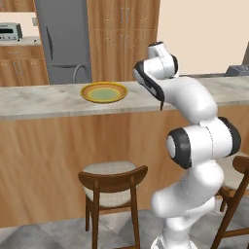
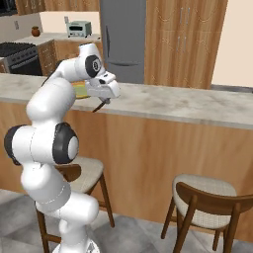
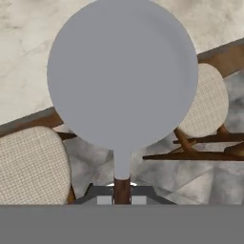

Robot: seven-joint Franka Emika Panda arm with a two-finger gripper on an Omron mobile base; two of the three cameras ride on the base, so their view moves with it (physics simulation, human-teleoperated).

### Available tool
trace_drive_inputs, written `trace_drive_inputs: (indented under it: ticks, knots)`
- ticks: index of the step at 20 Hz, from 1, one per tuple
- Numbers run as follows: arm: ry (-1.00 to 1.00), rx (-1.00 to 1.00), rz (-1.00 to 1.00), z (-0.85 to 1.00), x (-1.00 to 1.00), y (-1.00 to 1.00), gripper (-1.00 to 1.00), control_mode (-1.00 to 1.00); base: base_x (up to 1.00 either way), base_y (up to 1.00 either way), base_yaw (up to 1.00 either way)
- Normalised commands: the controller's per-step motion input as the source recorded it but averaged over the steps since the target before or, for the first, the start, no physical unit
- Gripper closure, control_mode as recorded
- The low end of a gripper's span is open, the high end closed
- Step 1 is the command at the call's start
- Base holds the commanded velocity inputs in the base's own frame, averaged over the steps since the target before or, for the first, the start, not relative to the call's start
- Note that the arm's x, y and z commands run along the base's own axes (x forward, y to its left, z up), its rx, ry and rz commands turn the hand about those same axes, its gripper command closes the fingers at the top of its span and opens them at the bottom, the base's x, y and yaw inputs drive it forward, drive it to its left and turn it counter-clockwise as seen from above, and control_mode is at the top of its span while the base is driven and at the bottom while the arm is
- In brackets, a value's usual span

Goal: Take the fork and place it on the left side of the plate. Then take the spoon and place it on the right side of the plate. Make sure they're directly next to the plate.

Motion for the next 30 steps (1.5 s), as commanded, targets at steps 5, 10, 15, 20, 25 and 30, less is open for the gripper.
trace_drive_inputs:
  ticks: [5, 10, 15, 20, 25, 30]
  knots:
    - [0.13, 0.00, 0.00, 0.00, 0.76, 0.00, 1.00, -1.00, 0.00, 0.00, 0.00]
    - [0.01, 0.00, 0.00, -0.09, 0.45, 0.02, 1.00, -1.00, 0.00, 0.00, 0.00]
    - [-0.03, 0.00, 0.00, -0.16, 0.32, 0.00, 1.00, -1.00, 0.00, 0.00, 0.00]
    - [0.00, 0.00, 0.01, -0.18, 0.38, 0.07, 1.00, -1.00, 0.00, 0.00, 0.00]
    - [-0.01, 0.03, 0.02, -0.19, 0.39, 0.05, 1.00, -1.00, 0.00, 0.00, 0.00]
    - [0.00, 0.05, 0.02, -0.08, 0.36, 0.06, 1.00, -1.00, 0.00, 0.00, 0.00]
